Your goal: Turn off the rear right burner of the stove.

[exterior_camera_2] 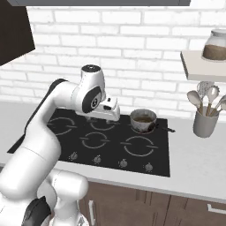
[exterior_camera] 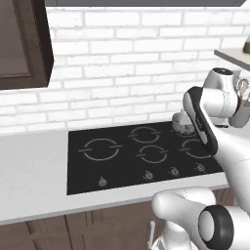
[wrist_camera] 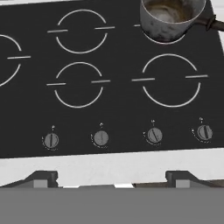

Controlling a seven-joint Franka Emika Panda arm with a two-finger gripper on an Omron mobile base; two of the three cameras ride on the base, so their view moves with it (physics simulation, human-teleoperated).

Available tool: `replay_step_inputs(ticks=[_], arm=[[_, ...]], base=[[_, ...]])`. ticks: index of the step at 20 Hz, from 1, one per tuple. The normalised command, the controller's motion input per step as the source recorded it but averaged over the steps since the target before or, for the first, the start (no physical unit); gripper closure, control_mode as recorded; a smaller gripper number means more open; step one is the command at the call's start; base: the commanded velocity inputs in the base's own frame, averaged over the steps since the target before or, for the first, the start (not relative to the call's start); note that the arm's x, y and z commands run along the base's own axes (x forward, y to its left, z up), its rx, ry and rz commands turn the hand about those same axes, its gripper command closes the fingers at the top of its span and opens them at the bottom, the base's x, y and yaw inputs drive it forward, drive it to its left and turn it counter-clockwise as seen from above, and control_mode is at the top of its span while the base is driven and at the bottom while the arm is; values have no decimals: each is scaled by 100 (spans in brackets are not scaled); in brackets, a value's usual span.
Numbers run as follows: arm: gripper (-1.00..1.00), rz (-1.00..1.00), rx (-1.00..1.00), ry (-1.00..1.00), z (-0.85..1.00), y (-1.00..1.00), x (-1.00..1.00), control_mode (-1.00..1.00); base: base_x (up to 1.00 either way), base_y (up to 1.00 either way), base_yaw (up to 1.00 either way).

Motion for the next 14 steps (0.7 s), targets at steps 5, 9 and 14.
replay_step_inputs(ticks=[5,9,14], arm=[[-100,-3,0,0,-65,-100,-9,-100],[-100,4,-1,3,-76,-70,9,-100],[-100,8,-1,12,-73,-53,21,-100]], base=[[0,0,0],[0,0,0],[0,0,0]])
